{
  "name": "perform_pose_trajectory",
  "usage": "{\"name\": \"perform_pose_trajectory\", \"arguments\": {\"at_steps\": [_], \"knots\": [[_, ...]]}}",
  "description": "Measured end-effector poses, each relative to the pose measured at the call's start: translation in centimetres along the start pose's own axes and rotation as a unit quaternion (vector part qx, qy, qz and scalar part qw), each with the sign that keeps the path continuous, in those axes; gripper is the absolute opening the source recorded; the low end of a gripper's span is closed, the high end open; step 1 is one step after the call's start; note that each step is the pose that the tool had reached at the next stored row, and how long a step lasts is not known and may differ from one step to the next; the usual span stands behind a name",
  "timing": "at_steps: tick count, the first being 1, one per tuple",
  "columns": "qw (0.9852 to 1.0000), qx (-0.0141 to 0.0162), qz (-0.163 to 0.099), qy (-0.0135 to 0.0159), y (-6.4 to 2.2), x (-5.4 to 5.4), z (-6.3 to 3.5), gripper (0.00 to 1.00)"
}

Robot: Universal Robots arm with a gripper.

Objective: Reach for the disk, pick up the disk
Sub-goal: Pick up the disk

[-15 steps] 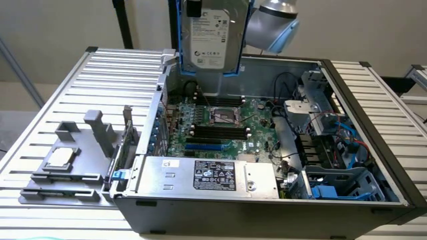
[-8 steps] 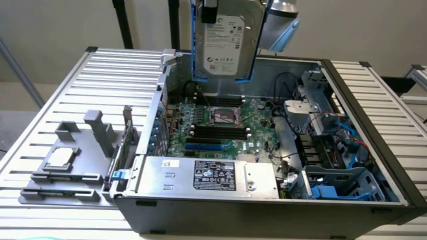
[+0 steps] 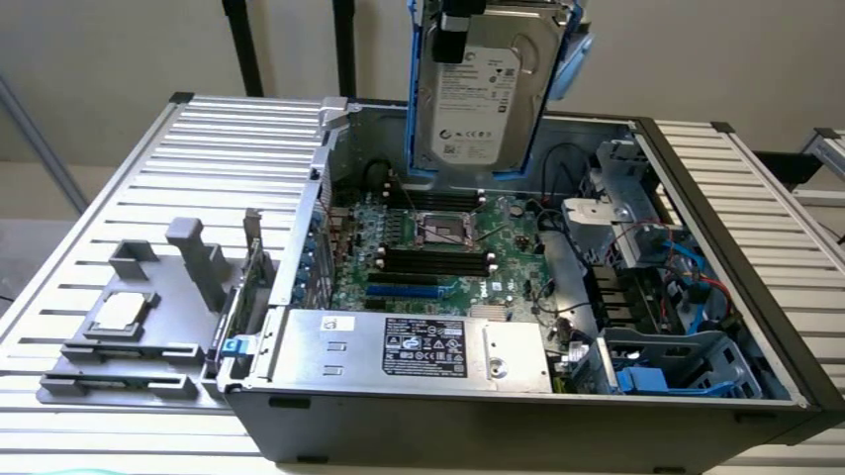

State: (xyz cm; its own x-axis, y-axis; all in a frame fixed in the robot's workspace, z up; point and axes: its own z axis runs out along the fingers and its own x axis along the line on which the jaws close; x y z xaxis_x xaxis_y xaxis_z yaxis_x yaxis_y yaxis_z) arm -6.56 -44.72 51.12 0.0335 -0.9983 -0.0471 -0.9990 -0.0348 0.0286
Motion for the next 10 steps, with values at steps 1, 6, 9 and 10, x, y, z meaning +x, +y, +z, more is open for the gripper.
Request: {"name": "perform_pose_trajectory", "arguments": {"at_steps": [1,6,9,10], "knots": [[1.0000,0.0000,0.000,0.0000,-0.36,0.2,0.02,0.33],[1.0000,0.0000,0.000,0.0000,-2.39,1.2,0.12,0.33],[1.0000,0.0000,0.000,0.0000,-3.65,1.8,0.16,0.33],[1.0000,0.0000,0.000,0.0000,-4.08,2.1,0.18,0.33]]}}
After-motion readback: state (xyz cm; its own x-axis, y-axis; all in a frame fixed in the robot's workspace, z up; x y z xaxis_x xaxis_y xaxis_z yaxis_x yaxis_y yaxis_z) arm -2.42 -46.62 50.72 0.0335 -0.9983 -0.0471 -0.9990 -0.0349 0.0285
